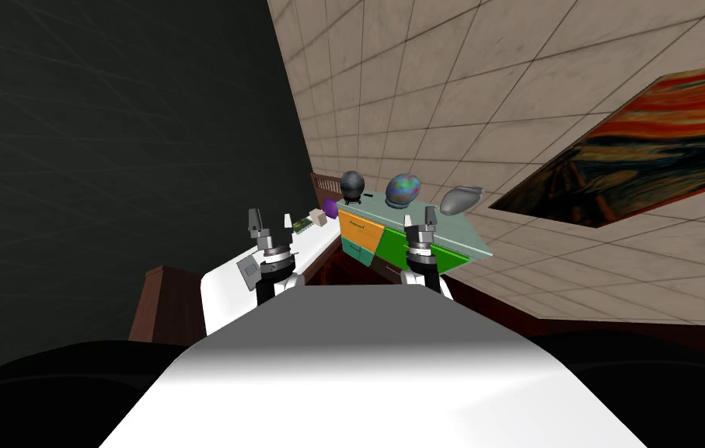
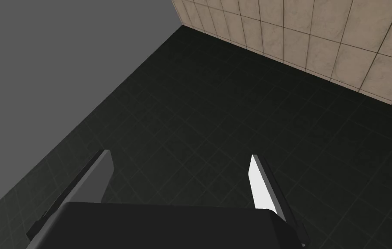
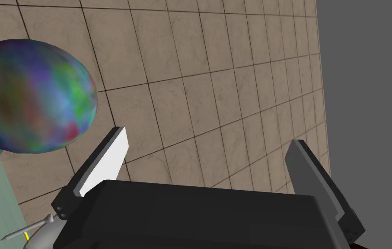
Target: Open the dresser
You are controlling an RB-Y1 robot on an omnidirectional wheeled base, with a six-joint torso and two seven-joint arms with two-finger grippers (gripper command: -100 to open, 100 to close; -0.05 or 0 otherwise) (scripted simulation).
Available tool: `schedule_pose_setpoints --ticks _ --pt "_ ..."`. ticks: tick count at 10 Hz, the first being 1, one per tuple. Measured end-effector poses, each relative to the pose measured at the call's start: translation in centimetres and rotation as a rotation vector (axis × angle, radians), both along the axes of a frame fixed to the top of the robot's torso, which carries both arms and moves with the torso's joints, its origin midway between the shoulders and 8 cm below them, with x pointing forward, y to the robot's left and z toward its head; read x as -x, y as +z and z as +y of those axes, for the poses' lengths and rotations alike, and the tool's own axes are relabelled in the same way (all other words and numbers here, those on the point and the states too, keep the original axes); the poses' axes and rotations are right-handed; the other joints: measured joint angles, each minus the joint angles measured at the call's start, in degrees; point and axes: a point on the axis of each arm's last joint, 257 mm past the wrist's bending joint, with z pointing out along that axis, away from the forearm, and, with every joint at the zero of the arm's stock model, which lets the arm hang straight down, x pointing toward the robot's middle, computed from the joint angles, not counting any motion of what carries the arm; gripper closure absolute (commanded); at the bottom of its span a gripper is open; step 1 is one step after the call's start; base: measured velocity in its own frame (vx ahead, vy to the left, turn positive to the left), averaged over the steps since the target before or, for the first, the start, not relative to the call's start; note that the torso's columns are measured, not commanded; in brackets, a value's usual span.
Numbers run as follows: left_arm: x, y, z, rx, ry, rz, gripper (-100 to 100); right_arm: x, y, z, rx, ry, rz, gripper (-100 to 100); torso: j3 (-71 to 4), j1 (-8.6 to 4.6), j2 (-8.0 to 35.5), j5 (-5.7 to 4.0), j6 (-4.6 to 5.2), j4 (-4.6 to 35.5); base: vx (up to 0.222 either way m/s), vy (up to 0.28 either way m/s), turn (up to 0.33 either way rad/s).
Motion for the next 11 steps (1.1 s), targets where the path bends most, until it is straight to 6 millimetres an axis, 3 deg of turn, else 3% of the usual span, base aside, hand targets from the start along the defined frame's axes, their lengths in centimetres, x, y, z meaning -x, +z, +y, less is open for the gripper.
schedule_pose_setpoints --ticks 2,9,10,11 --pt "0.00 0.00 0.00 0.000 0.000 0.000 0 0.00 0.00 0.00 0.000 0.000 0.000 0 -12.0 0.00 6.0 0.00 0.00 6.0 0.000 0.000 0.000" --pt "0.01 0.01 0.00 0.000 0.000 0.000 0 0.01 0.02 0.00 0.000 0.000 0.000 0 -70.7 0.00 35.4 0.00 0.00 35.4 0.000 0.000 0.000" --pt "0.01 0.01 0.00 0.000 0.000 0.000 0 0.01 0.02 0.00 0.000 0.000 0.000 -100 -79.2 0.00 39.6 0.00 0.00 39.6 0.010 0.026 0.150" --pt "0.00 0.00 0.00 0.000 0.000 0.000 0 -0.03 -0.17 -0.22 -0.007 0.018 0.002 -100 -83.1 0.08 41.5 0.02 -0.03 41.5 0.018 0.040 0.162"
